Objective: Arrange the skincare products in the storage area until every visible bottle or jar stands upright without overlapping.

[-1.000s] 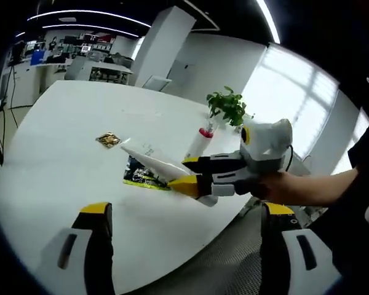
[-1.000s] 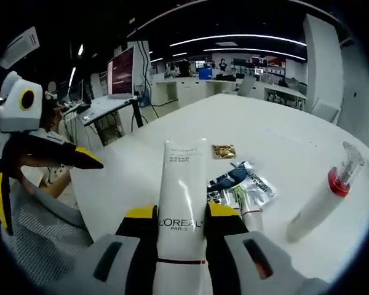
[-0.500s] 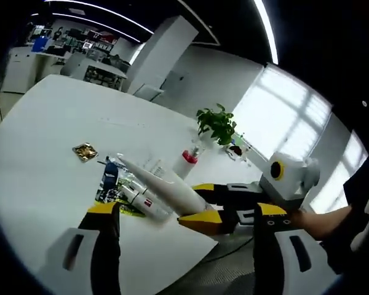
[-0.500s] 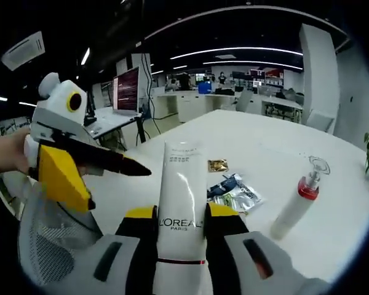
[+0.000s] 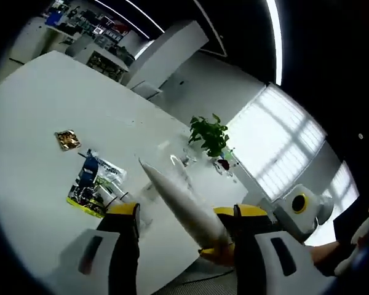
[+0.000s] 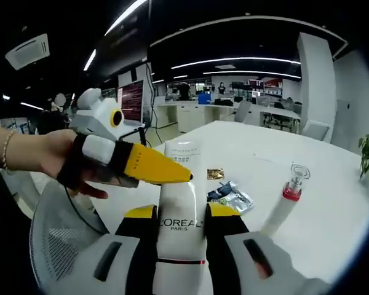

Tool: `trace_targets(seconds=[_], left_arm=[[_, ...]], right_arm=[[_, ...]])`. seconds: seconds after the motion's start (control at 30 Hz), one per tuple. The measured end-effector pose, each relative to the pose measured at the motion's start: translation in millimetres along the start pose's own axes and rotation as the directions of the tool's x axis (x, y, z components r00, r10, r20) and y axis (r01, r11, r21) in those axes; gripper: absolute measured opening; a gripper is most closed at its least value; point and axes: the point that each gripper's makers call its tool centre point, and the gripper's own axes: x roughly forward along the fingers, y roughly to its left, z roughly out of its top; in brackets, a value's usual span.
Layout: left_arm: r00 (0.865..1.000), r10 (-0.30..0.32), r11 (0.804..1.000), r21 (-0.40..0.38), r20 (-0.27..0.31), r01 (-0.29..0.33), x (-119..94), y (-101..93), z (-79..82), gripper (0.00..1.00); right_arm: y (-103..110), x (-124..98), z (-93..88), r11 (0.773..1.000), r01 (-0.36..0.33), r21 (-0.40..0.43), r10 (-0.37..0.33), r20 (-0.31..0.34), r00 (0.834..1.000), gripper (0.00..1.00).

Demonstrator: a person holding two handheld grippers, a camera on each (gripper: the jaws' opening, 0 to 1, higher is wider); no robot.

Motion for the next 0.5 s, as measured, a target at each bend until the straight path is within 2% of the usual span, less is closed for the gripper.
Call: trace_targets(seconds=[0.1, 0.2, 0.27, 0.4, 0.43, 0.5], left_arm=[[0.998, -0.048, 0.998, -0.042, 0.033, 0.05, 4, -13.3, 4.7, 0.41], [0.997, -0.067, 0.997, -0.036, 0.038, 0.068, 8, -21.5, 6.1, 0.31], [0.996, -0.086, 0.996, -0.021, 0.028, 0.087, 12, -27.9, 4.4, 0.26], [0.996, -0.08, 0.997, 0.004, -0.034, 0.08, 19, -32.0, -9.1, 0.2], [0.996, -0.086, 0.996, -0.008, -0.015, 0.086, 19, -34.3, -7.0, 0.19], [0.996, -0.086, 0.996, -0.009, -0.017, 0.086, 20, -36.1, -7.4, 0.19]], right_arm=[[-1, -5, -1.0, 1.0, 0.01, -0.011, -0.01, 0.003, 1.0, 0.29], [-4, -11, -1.9, 1.0, 0.022, 0.003, -0.023, 0.01, 1.0, 0.29], [-6, -15, -1.9, 1.0, 0.03, 0.007, -0.03, 0.012, 0.999, 0.29], [-9, -20, 0.5, 0.999, 0.048, 0.012, -0.049, 0.025, 0.999, 0.29], [-11, -19, -1.6, 0.998, 0.06, 0.014, -0.06, 0.018, 0.998, 0.29], [-12, -22, -2.0, 0.998, 0.065, 0.027, -0.066, 0.029, 0.997, 0.29]])
